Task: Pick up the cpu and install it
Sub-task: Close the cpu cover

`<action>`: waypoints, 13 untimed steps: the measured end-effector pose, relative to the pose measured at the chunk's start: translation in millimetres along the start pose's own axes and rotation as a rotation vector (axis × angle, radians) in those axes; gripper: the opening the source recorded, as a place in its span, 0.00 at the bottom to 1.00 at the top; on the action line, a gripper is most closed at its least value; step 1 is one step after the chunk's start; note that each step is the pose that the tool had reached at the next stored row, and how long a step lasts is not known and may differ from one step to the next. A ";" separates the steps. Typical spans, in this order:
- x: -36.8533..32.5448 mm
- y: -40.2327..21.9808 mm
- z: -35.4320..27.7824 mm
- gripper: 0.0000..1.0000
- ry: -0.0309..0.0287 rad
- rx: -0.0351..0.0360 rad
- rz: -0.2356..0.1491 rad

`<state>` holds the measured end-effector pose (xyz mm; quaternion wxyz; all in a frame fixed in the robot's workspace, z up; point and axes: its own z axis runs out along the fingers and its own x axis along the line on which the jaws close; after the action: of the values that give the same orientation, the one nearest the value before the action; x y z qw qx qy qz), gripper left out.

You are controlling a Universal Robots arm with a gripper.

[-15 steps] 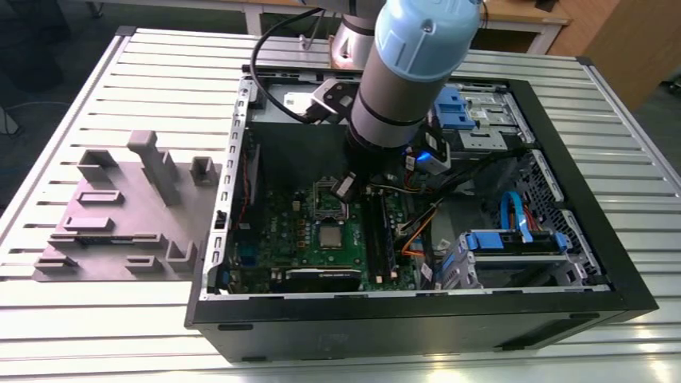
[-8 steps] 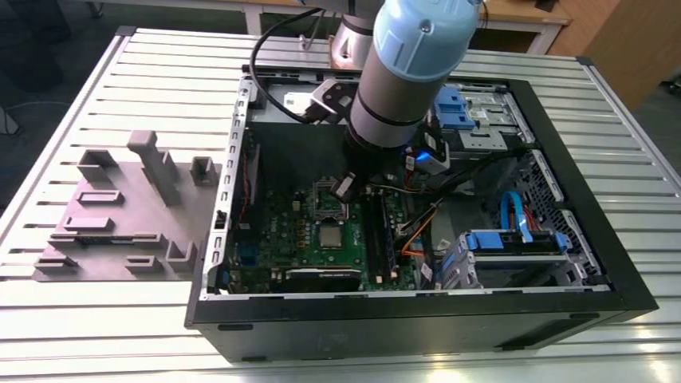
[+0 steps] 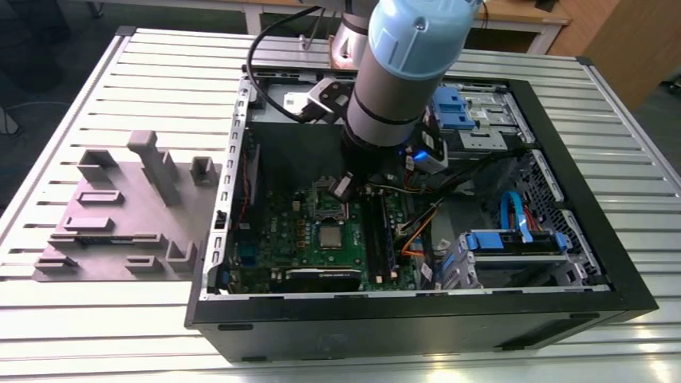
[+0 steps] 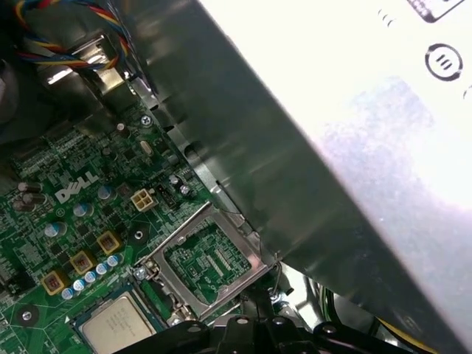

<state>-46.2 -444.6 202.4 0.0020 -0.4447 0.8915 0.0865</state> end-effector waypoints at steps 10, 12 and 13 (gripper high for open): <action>4.1 -2.4 -8.1 0.10 0.0004 0.0002 0.000; 5.5 -3.4 -9.2 0.10 0.0005 0.0002 0.000; 6.2 -3.9 -9.8 0.10 0.0004 0.0001 0.000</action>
<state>-46.1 -453.3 210.9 0.0019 -0.4448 0.8915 0.0864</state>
